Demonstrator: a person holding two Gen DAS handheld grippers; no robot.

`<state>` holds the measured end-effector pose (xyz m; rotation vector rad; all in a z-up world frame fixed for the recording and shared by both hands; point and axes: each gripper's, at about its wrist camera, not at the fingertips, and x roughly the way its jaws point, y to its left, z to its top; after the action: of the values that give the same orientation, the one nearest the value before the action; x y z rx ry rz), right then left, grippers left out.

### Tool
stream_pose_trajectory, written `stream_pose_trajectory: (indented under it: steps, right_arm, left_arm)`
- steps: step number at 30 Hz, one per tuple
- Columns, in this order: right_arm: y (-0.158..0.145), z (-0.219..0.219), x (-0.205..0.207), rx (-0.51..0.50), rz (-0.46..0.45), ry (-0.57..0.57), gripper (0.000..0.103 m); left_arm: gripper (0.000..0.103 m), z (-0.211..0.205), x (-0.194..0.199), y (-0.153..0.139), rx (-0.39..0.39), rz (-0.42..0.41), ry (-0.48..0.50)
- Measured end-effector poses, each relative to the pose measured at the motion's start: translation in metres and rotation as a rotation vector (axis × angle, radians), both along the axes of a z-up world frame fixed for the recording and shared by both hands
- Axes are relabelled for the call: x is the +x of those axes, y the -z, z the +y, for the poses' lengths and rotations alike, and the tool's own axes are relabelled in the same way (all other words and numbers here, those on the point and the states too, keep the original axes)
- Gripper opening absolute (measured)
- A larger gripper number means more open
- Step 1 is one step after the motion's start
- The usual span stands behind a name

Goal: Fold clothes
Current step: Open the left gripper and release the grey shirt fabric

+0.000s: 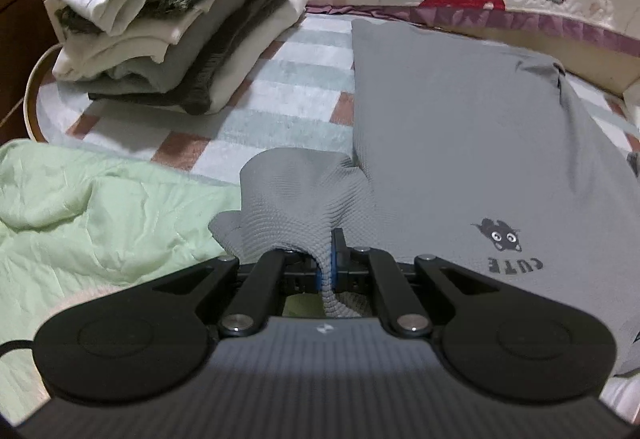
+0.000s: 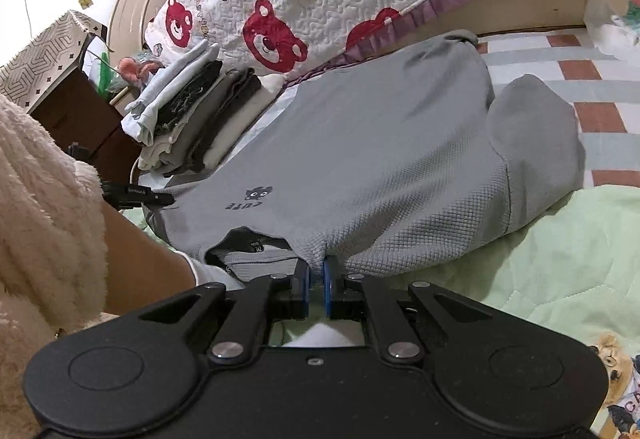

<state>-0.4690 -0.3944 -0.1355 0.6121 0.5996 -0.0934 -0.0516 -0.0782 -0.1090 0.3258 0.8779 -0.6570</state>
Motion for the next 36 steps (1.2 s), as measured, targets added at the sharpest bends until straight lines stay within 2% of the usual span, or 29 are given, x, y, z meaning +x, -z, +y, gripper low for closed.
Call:
stream_pose_trajectory:
  steps: [3, 6, 7, 9, 11, 14, 17, 21, 24, 25, 27, 28, 31, 32, 34, 36]
  right_arm:
    - [0.012, -0.003, 0.003, 0.024, 0.033, 0.001, 0.008]
    - [0.012, 0.002, 0.005, 0.018, 0.071, 0.007, 0.008]
    - [0.010, 0.004, 0.007, 0.016, 0.079, 0.009, 0.008]
    - [0.008, 0.007, 0.010, 0.017, 0.095, 0.011, 0.009]
    - [0.010, 0.007, 0.012, 0.029, 0.111, 0.012, 0.009]
    - [0.015, 0.007, 0.016, 0.056, 0.135, 0.006, 0.010]
    - [0.017, 0.009, 0.017, 0.071, 0.141, -0.011, 0.011]
    - [0.014, -0.001, 0.003, 0.128, 0.100, -0.034, 0.012]
    - [0.009, -0.007, -0.009, 0.162, 0.066, -0.070, 0.012]
    - [0.006, -0.010, -0.015, 0.136, 0.059, -0.053, 0.014]
    - [0.002, -0.023, -0.028, 0.082, 0.054, 0.009, 0.014]
    - [0.003, -0.036, -0.035, 0.072, 0.060, 0.079, 0.017]
    - [0.010, -0.091, -0.049, 0.058, 0.044, 0.279, 0.029]
    - [0.018, -0.110, -0.049, 0.086, 0.044, 0.319, 0.030]
    - [0.034, -0.148, -0.049, 0.155, 0.049, 0.389, 0.031]
    - [0.052, -0.174, -0.045, 0.239, 0.068, 0.435, 0.031]
  left_arm:
    - [0.006, 0.000, 0.012, 0.015, 0.043, 0.095, -0.047]
    - [0.009, 0.008, 0.031, 0.020, 0.031, 0.207, -0.115]
    - [0.010, 0.010, 0.031, 0.013, 0.023, 0.203, -0.115]
    - [0.012, 0.007, 0.021, -0.009, 0.016, 0.144, -0.070]
    - [0.020, 0.001, 0.010, -0.032, -0.005, 0.093, -0.018]
    - [0.031, -0.048, -0.019, -0.038, -0.051, 0.132, 0.164]
    - [0.034, -0.103, -0.050, -0.038, -0.089, 0.184, 0.363]
    - [0.035, -0.175, -0.091, -0.039, -0.139, 0.252, 0.627]
    - [0.035, -0.227, -0.139, -0.024, -0.119, 0.274, 0.810]
    - [0.035, -0.240, -0.154, -0.018, -0.107, 0.268, 0.861]
    - [0.035, -0.260, -0.181, -0.007, -0.085, 0.248, 0.936]
    - [0.035, -0.265, -0.190, -0.003, -0.082, 0.258, 0.957]
    - [0.037, -0.276, -0.209, 0.005, -0.083, 0.329, 1.030]
    - [0.044, -0.279, -0.217, 0.007, -0.082, 0.347, 1.068]
    - [0.052, -0.282, -0.235, 0.010, -0.045, 0.335, 1.135]
    - [0.056, -0.285, -0.254, 0.013, 0.008, 0.304, 1.187]
